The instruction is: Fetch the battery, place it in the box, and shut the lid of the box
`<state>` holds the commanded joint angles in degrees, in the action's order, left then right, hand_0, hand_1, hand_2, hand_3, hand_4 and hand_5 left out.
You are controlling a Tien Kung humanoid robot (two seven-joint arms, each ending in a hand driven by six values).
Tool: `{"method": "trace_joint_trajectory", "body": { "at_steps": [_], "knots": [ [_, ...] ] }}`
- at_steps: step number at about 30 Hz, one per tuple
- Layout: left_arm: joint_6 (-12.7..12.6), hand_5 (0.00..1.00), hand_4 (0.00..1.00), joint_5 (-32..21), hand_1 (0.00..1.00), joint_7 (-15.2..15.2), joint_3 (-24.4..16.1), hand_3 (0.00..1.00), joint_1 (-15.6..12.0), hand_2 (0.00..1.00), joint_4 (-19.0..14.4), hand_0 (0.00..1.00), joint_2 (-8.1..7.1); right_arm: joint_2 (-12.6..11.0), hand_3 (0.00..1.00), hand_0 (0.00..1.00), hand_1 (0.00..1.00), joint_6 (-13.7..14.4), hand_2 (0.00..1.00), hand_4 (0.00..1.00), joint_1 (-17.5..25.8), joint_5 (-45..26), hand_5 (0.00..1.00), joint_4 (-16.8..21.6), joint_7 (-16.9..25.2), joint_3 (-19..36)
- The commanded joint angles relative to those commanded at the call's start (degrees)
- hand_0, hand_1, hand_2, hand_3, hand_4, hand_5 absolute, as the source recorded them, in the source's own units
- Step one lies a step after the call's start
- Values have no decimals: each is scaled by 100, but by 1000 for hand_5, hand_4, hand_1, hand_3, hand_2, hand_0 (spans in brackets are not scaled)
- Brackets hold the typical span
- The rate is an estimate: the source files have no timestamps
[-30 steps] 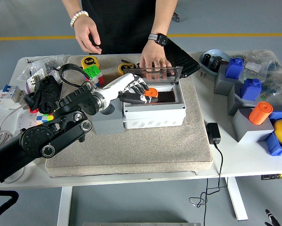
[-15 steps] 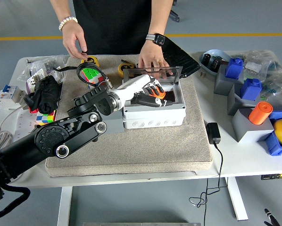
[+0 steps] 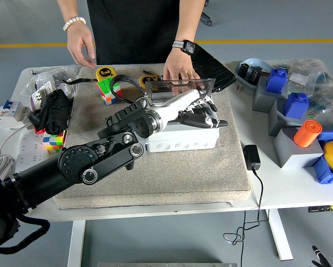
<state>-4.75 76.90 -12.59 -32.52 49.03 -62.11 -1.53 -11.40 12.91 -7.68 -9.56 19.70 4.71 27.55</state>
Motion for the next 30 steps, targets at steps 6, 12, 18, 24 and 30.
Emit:
{"method": "trace_joint_trajectory", "body": {
  "at_steps": [6,12,18,24,30],
  "knots": [
    [-214,574,995,-160,640,259,-547,614,-173,620,-453,418,-203,0,573,716,652,-5,637,981,12,10,586,-2,0,19],
    [-490,569,995,-224,645,691,-1050,615,-158,623,-615,483,-260,-1,573,716,652,-1,637,980,4,17,586,-2,-6,12],
    [-617,570,996,-138,678,862,-1202,636,54,639,-390,614,-208,-3,573,717,653,-1,637,980,-2,-11,586,-1,-7,-15],
    [-286,574,996,365,778,469,-771,719,382,729,302,771,-128,-10,573,718,653,0,636,981,-6,-31,587,3,-3,-34],
    [-131,585,998,700,792,275,-335,734,504,738,660,783,-109,-17,573,717,653,4,636,980,-8,-15,586,12,6,-20]
  ]
}}
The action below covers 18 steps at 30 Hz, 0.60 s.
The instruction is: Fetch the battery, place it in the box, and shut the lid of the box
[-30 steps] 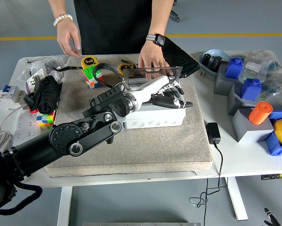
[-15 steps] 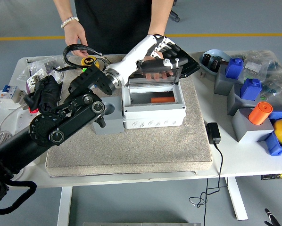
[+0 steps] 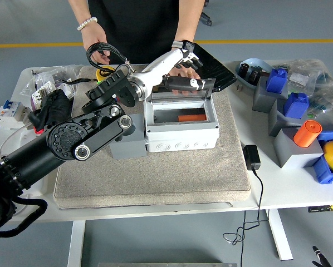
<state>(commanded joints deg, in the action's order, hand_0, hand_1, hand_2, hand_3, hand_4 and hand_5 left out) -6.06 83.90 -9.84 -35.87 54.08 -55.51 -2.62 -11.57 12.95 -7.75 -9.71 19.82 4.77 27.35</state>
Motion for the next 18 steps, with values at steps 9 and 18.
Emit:
{"method": "trace_joint_trajectory", "body": {
  "at_steps": [9,18],
  "knots": [
    [236,582,998,155,704,-332,149,707,-119,699,-223,617,-121,-5,573,717,653,-7,635,980,8,23,586,6,-4,21],
    [308,586,998,-189,660,-407,134,692,-441,676,-885,485,-325,-6,572,717,653,-19,635,980,43,28,587,6,-12,-12]
  ]
}}
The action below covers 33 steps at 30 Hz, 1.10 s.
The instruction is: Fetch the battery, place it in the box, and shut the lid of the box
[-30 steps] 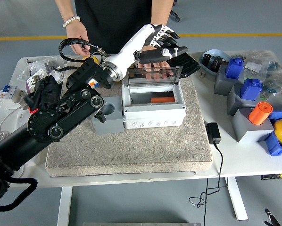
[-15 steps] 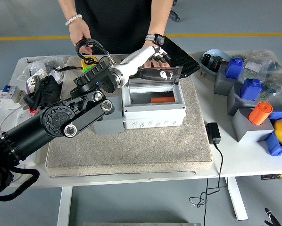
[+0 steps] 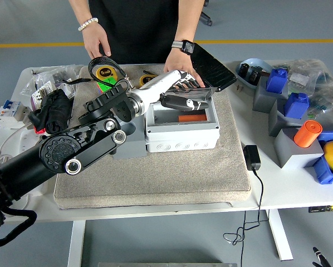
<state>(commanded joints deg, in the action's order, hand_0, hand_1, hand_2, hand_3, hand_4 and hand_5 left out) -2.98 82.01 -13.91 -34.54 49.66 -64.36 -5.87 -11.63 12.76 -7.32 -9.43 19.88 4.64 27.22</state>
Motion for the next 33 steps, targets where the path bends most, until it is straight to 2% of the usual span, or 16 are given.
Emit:
{"method": "trace_joint_trajectory", "body": {
  "at_steps": [5,11,16,20,28,33],
  "knots": [
    [5,597,993,-52,652,-20,152,689,-122,670,-107,465,-11,3,572,717,653,-2,635,981,8,7,586,-2,-4,-22],
    [-41,596,986,-129,648,35,394,688,-210,669,103,457,79,9,572,717,653,0,635,981,11,15,586,2,-4,-9],
    [-82,596,986,-172,647,83,390,687,-247,668,120,447,101,12,572,718,652,-2,636,980,10,13,587,3,1,-3],
    [-139,596,985,-216,646,132,190,683,-357,663,-53,448,61,14,572,717,652,0,635,980,18,21,587,3,2,8],
    [-421,590,982,-433,647,435,-518,675,-659,658,-523,449,-50,21,572,717,652,0,635,980,23,30,587,2,7,26],
    [-533,584,980,-607,647,603,-946,667,-823,653,-699,447,-129,25,572,718,652,9,635,980,12,51,586,3,7,39]
  ]
}}
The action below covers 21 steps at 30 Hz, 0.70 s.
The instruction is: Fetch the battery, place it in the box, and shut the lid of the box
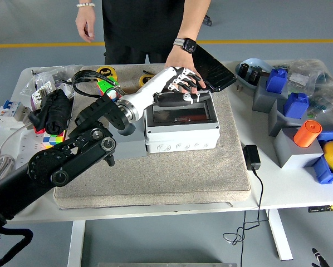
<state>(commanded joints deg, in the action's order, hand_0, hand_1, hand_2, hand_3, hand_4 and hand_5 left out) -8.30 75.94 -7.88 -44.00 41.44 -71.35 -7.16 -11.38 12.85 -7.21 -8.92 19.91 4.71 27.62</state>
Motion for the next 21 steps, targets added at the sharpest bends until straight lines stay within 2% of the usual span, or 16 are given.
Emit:
{"method": "trace_joint_trajectory", "body": {
  "at_steps": [6,9,15,21],
  "knots": [
    [-184,571,975,-764,647,272,-756,653,-357,646,-162,448,-165,6,572,717,653,-2,635,980,-5,-6,586,1,5,7],
    [-236,571,975,-1156,647,363,-1261,653,-626,646,-212,448,-283,7,572,717,653,-5,635,980,-8,-4,586,-4,2,7],
    [-299,572,975,-1145,646,434,-2008,647,-1071,641,-252,462,-453,9,572,716,653,-21,635,980,-5,-19,588,-18,-4,25],
    [-305,574,975,-1182,647,483,-2542,643,-1384,639,-262,463,-548,10,572,716,652,-44,635,980,-13,-74,586,-53,-20,0]
  ]
}}
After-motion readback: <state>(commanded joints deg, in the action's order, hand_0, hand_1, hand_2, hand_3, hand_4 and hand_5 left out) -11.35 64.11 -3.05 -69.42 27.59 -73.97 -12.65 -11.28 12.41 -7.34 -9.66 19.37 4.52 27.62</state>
